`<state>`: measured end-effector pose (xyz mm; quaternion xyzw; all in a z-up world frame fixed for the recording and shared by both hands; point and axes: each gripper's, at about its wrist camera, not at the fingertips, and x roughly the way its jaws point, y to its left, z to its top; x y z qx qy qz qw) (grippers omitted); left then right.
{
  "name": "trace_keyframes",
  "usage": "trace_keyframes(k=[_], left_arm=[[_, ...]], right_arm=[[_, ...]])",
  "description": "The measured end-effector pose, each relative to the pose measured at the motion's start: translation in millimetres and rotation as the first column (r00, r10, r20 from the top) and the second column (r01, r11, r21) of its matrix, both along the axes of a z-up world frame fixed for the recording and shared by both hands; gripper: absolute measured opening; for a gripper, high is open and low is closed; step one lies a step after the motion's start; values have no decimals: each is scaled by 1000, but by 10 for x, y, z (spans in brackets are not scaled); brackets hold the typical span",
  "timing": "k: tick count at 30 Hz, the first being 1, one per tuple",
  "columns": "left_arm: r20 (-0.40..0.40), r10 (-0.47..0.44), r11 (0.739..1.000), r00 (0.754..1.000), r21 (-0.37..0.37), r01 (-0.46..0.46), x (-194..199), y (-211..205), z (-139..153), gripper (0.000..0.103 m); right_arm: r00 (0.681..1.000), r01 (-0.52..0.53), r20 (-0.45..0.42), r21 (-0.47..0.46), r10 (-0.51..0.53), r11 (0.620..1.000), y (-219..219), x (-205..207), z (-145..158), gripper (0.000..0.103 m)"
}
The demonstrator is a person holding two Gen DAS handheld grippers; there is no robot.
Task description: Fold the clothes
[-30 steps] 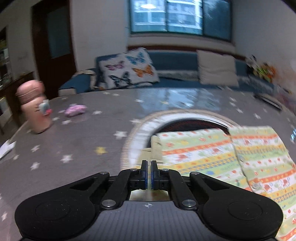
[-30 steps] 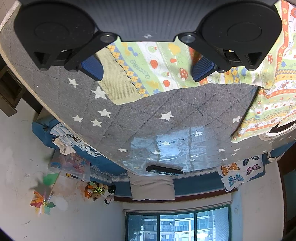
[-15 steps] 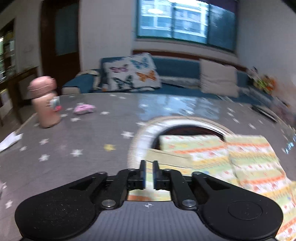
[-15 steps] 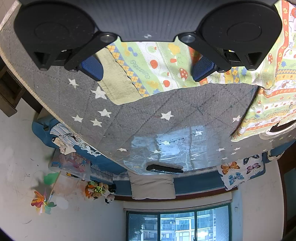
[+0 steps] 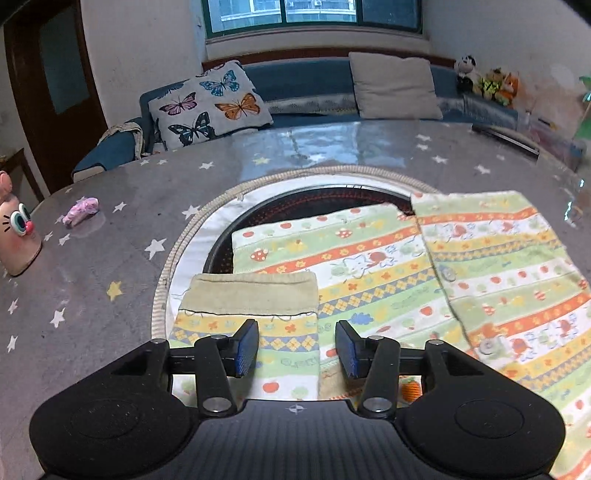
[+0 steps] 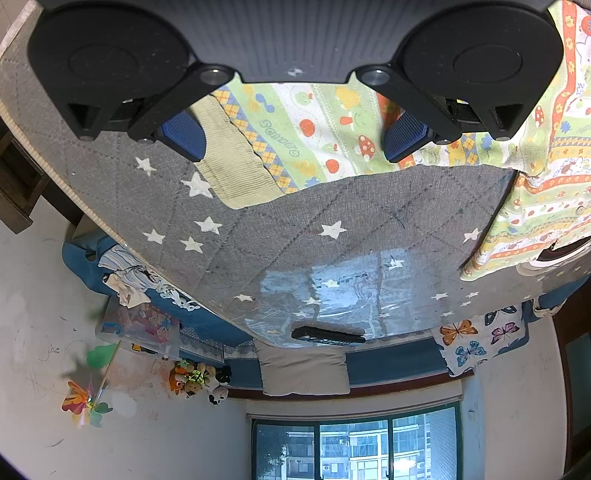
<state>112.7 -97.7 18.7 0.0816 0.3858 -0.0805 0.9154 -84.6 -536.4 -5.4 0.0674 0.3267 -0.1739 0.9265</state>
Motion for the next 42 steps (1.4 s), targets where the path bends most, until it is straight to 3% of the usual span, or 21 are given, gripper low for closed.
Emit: trace_keyframes(k=[1,3,6,15,22,27,32,42], left_arm=[[8,-3,1000,1000,-6,3,10,16,-8,45],[15,-6,1000,1000,-11,6,26,49,-10,22],[23,4,1000,1000,-28,-3,28,113,11,5],[121,152,982,981,-128,-136,-264,585,299,2],[173,300,943,938,-201,-265,-718,1177,527,1],[179,380,916,908,-210,-342,-1022,1493,554,1],[159,439,890,884,-214,-403,-1255,1692,480,1],[95,545,831,833,-192,-522,-1545,2036,242,1]], right_arm=[[1000,0,0,0,0,1000,1,3,0,103],[1000,0,0,0,0,1000,2,6,0,103],[1000,0,0,0,0,1000,1,7,2,103],[1000,0,-1,-2,0,1000,2,11,7,103],[999,-34,-15,-32,34,999,79,22,42,103],[989,-148,0,-29,149,988,320,56,191,103],[948,-316,20,-11,317,949,687,118,335,103],[802,-597,0,-5,597,802,1612,326,377,103]])
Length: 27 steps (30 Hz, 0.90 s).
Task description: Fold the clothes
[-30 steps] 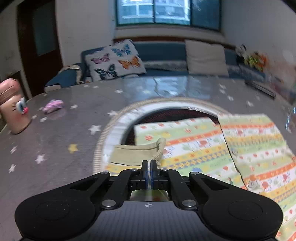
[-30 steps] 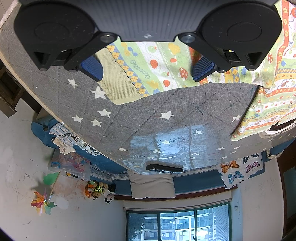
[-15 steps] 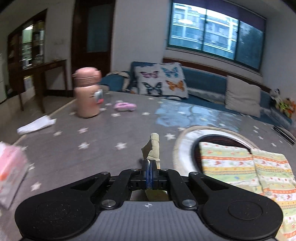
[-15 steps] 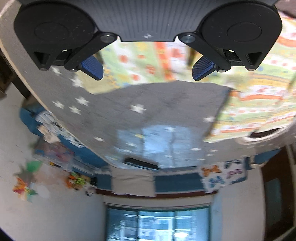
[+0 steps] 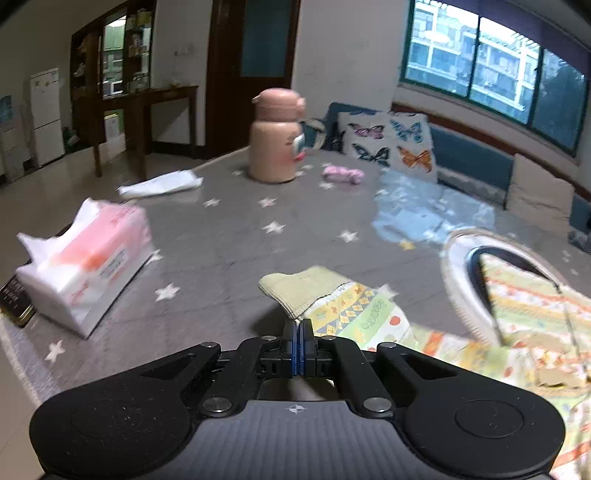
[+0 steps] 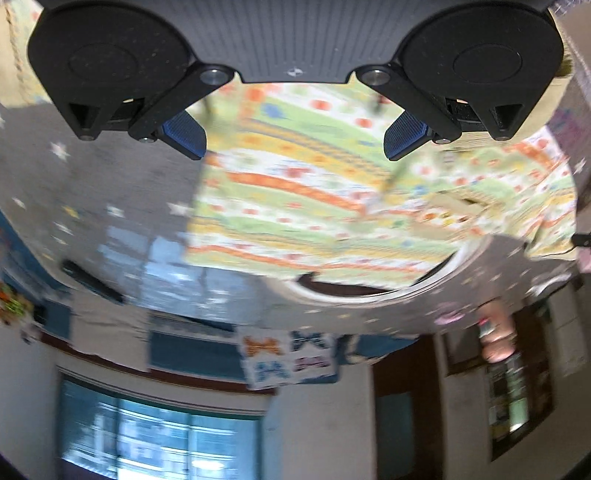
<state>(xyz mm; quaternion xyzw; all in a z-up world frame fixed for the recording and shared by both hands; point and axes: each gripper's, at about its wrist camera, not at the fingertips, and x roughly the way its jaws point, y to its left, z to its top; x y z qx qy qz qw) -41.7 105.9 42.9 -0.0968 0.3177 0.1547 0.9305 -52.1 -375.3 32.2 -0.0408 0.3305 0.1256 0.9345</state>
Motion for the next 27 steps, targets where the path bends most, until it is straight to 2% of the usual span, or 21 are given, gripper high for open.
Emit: trace_keyframes(k=[3,8,15,19,22,24,27], left_arm=[[-16,15,1000,1000,-3,-15,-52,61,-61,2],[-40,55,998,998,13,-54,-105,146,-128,1],[-45,37,999,998,37,-36,-129,152,-67,3],[-22,-44,998,999,36,45,-38,-68,33,5],[-23,-136,990,990,26,137,68,-352,67,20],[-24,-204,978,979,39,205,134,-589,73,37],[-27,-329,943,944,48,330,237,-996,65,38]], right_arm=[[997,-77,-5,-24,77,997,263,51,-41,103],[989,-139,-47,-54,137,989,492,77,-189,103],[988,-120,-101,-48,114,992,290,-57,-222,103],[990,-106,-99,-68,99,992,245,-78,-179,103],[993,-97,-73,-41,94,994,284,-52,-149,103],[994,-89,-71,-22,87,996,328,-33,-153,103],[992,-109,-64,-10,108,994,392,-39,-132,103]])
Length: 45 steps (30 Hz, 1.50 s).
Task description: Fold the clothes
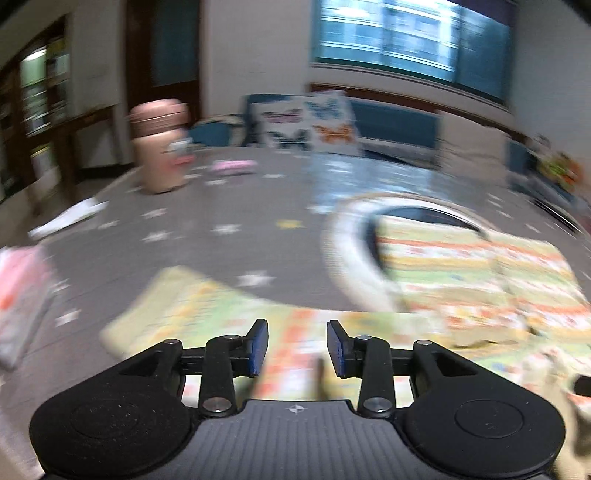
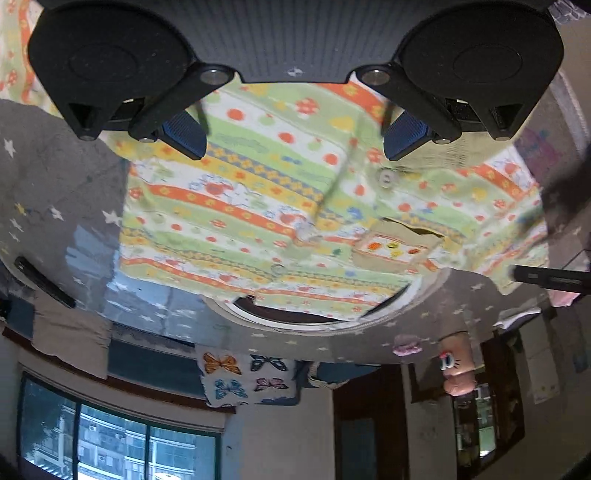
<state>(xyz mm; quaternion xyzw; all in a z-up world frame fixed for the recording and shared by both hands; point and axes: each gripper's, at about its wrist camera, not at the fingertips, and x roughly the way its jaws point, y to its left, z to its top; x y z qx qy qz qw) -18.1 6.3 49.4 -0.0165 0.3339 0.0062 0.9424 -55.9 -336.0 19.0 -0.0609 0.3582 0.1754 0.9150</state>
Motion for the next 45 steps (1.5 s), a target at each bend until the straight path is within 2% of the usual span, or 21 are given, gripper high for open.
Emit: trace_keyframes(k=[4,10,14,17,21,28,31,33,37,41,45], left_arm=[[3,-156,987,988,48,155,91,-551,-31,38],[-15,-325,936,946,135,324,134,-1152,-155,39],[-36,-386,904,922,185,386,104,-1341,-275,40],[-19,-424,883,906,214,418,8,-1374,-293,51],[-7,-456,866,890,228,446,-124,-1383,-327,54],[14,-448,877,894,202,437,-171,-1317,-303,56],[35,-432,891,901,174,420,-163,-1298,-261,62],[37,-438,889,898,169,426,-172,-1298,-261,68],[24,-444,883,895,183,433,-204,-1331,-300,72],[33,-443,885,896,178,431,-216,-1324,-288,86],[25,-449,881,893,181,438,-219,-1347,-309,88]], right_arm=[[1000,-13,19,-1,13,1000,47,-27,45,103],[1000,-1,28,0,1,1000,2,-43,80,103],[1000,1,31,-5,-1,1000,-40,-45,92,103],[999,8,34,-14,-8,1000,-60,-12,97,103],[999,28,33,-3,-28,1000,-55,63,63,103],[1000,30,2,-22,-30,999,23,96,-103,103],[999,33,15,-27,-33,999,-10,-10,-97,103],[999,46,7,-18,-46,999,-56,-64,-99,103],[998,65,1,-8,-65,998,-173,-204,-102,103],[995,97,27,32,-98,995,-355,-333,8,103],[984,168,52,56,-171,984,-634,-304,58,103]])
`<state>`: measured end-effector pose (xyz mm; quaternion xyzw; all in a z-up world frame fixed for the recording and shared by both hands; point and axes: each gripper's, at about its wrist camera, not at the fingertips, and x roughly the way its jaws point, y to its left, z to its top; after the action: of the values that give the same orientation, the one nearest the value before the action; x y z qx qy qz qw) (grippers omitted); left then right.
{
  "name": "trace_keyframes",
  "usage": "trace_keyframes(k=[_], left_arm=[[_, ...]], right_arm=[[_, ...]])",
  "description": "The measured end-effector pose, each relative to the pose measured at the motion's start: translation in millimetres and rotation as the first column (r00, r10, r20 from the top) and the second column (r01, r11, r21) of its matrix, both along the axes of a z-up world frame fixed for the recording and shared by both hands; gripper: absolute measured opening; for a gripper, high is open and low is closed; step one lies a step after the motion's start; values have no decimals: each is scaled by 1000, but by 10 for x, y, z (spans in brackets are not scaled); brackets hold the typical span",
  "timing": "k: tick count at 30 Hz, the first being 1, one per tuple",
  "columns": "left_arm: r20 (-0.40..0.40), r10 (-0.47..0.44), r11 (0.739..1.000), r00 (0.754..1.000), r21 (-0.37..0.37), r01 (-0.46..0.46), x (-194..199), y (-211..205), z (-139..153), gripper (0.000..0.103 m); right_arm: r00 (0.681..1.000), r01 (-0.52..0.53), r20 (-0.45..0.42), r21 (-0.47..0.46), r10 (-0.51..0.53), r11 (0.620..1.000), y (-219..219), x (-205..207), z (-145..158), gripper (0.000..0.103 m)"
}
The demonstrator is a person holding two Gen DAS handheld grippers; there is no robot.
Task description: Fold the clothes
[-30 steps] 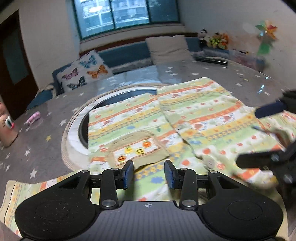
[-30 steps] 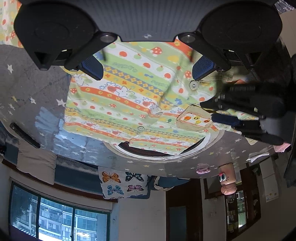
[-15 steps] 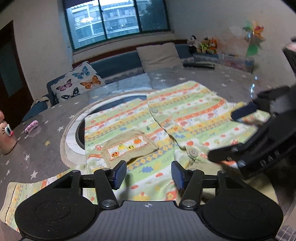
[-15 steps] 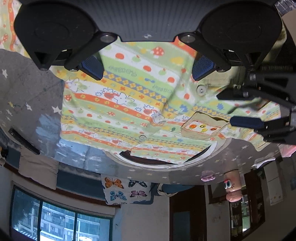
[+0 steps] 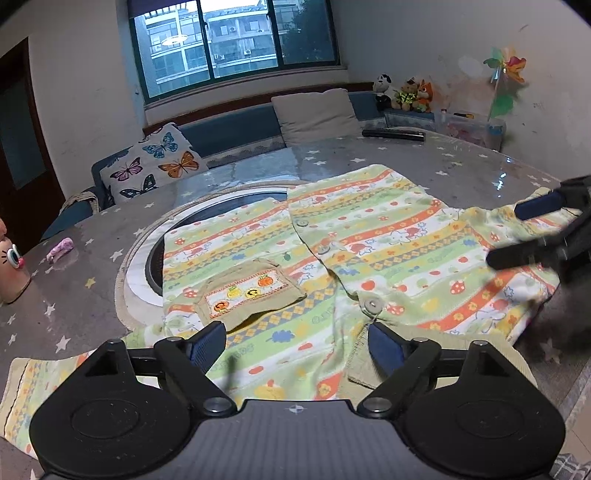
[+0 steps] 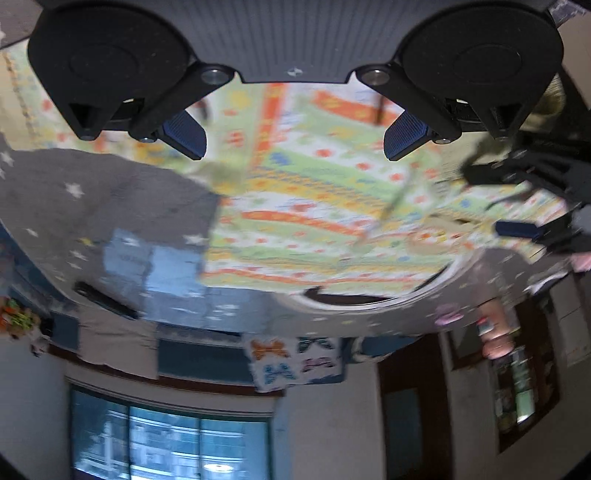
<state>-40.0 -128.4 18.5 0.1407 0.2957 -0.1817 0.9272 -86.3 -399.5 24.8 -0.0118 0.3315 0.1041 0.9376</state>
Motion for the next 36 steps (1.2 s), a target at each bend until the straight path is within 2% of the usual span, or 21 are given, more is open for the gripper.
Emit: trace_keyframes(k=[4,8,15,21,25,31,36], left_arm=[[-7,3,1000,1000,3,-3,-14,-8,-16,95],[2,8,1000,1000,1,-8,-25,8,10,103],[18,19,1000,1000,-16,-19,-1,24,88,103],[23,15,1000,1000,-21,-15,-6,-23,116,103],[22,5,1000,1000,-15,-5,-15,-82,113,103],[33,-6,1000,999,-12,6,-31,-135,142,103],[34,-4,1000,999,-11,5,-30,-146,154,103]], right_arm=[[996,80,-30,50,-79,996,-331,157,-97,103],[987,156,-50,37,-154,987,-576,259,-215,103],[964,264,-31,31,-263,964,-956,169,-246,103],[926,377,-20,5,-377,926,-1252,7,-271,103],[901,434,6,25,-434,900,-1394,-169,-239,103],[841,539,37,34,-540,841,-1618,-416,-196,102],[817,576,14,10,-576,817,-1719,-486,-256,89]])
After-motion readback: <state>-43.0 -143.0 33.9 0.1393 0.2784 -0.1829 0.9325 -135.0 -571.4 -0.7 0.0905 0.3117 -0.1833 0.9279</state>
